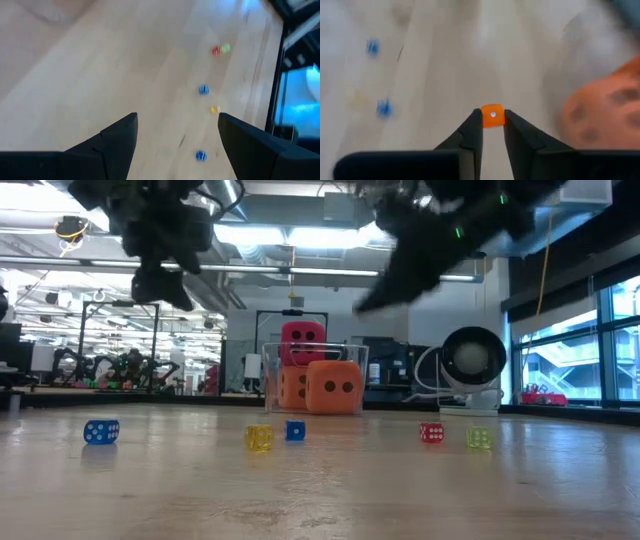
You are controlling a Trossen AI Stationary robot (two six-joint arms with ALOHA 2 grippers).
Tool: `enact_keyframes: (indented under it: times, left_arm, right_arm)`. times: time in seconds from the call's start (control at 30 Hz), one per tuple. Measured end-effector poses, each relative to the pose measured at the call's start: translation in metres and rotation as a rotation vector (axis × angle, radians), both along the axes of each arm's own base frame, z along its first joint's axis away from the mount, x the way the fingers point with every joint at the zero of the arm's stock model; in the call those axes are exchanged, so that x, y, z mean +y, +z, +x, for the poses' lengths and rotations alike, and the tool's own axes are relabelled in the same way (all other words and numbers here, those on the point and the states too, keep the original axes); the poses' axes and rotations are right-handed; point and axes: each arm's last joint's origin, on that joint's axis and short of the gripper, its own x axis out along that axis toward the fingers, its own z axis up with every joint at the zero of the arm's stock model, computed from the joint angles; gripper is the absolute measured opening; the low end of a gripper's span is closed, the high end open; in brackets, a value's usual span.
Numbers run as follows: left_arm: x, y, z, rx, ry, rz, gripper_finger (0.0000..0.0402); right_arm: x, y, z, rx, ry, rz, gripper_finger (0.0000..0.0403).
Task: Pick & Place Dice
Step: Put the small orange die into the bin
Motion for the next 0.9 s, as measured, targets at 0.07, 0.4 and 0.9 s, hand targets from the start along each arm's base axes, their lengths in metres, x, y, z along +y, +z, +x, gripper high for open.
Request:
enact_keyframes:
  times: [0.07,0.4,0.9]
  left_arm:
    - [-0.005,-0.001,0.0,0.018,-0.025,-0.004,0.027]
    - [-0.04,-0.009,0.01,0.069,-0.13,0.027,0.0269]
    - [-0.092,-0.054,0.035,0.262,-0.172,0.126,0.0269]
  right_arm:
    - [-0.009,0.025,0.0,-0.073,-0.047,-0.025,0.0055]
    - [-0.074,0.107,0.01,-0.153,-0.265,-0.078,0.0071]
    - [-0.167,0.018,0.038,0.135,-0.315,0.037,0.0067]
